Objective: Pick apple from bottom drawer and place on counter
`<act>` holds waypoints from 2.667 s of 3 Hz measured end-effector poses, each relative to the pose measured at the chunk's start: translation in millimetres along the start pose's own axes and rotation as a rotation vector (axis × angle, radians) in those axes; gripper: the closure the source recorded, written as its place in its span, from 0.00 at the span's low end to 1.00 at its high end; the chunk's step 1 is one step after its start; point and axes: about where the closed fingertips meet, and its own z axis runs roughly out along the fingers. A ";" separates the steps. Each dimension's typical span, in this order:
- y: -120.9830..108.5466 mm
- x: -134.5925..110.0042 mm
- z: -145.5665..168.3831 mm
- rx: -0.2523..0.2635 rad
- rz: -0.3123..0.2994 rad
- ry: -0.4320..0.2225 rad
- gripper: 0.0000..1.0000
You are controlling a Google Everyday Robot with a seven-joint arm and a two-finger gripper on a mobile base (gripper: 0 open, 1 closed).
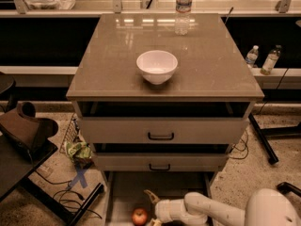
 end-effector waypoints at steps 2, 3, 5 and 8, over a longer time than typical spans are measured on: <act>-13.0 8.4 46.5 -0.042 -0.022 -0.027 0.00; -20.1 22.1 54.8 -0.053 -0.012 -0.016 0.00; -11.6 75.5 45.5 -0.052 0.017 0.093 0.48; -6.9 73.7 50.8 -0.060 0.020 0.086 0.92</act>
Offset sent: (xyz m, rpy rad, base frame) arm 0.0350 0.0506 -0.0378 0.0248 -0.0117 0.0628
